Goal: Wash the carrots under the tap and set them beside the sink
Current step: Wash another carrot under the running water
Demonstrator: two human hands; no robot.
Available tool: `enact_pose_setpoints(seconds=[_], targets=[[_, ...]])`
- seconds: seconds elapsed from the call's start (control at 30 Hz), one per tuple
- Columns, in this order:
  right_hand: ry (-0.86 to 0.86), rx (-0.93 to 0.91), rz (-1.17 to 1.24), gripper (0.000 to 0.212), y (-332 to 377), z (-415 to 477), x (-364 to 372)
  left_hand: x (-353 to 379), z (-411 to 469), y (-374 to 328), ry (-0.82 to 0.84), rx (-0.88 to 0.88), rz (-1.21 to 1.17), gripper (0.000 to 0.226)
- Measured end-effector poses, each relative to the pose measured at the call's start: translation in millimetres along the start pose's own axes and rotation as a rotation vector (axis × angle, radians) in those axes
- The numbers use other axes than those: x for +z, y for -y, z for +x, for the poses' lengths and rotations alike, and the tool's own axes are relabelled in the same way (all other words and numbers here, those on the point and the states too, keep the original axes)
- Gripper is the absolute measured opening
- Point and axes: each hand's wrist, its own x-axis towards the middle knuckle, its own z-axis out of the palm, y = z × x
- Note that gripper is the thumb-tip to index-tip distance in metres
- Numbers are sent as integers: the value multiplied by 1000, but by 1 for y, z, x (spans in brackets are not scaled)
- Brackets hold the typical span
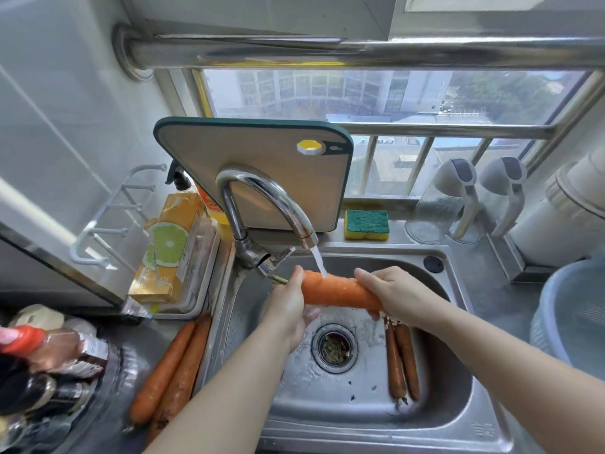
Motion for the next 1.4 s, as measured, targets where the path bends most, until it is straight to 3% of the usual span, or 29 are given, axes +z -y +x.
enact_pose_setpoints(seconds=[0.1, 0.2, 0.3, 0.4, 0.5, 0.63, 0.7, 0.83, 0.93, 0.97, 1.03, 1.1, 1.23, 1.3, 1.4], targets=[[108, 157, 125, 54, 5, 3, -3, -7, -5, 1, -104, 155, 391, 80], [223, 244, 244, 47, 8, 6, 0, -17, -19, 2, -206, 452, 896, 64], [279, 302, 338, 42, 6, 14, 4, -27, -21, 5, -30, 688, 1354, 43], [304, 281, 322, 42, 9, 18, 0, -32, -22, -5, 99, 646, 1524, 42], [211, 203, 322, 36, 18, 21, -3, -29, -21, -5, 192, 626, 1451, 43], [-10, 71, 219, 35, 27, 32, 9, -19, -22, 10, 197, 618, 1047, 33], [-43, 41, 226, 38, 24, 36, 21, -15, -23, 13, 187, 608, 970, 30], [16, 67, 553, 49, 14, 43, 44, -14, -23, 22, 298, 430, 646, 46], [153, 38, 832, 28, 14, 37, 52, -16, -18, 21, 213, 273, 370, 54], [199, 10, 849, 34, 11, 37, 54, -17, -16, 20, 189, 233, 327, 53], [216, -25, 825, 54, 4, 34, 63, -16, -15, 18, 181, 176, 303, 49], [58, -13, 766, 62, 6, 34, 73, -12, -17, 19, 175, 187, 384, 51], [-348, 24, 705, 27, 16, 40, 86, -7, -23, 16, 94, 389, 722, 54], [-387, 112, 676, 25, 17, 45, 85, -10, -28, 17, 133, 465, 794, 49], [-326, 221, 746, 43, 20, 45, 81, -16, -31, 22, 164, 486, 785, 42]])
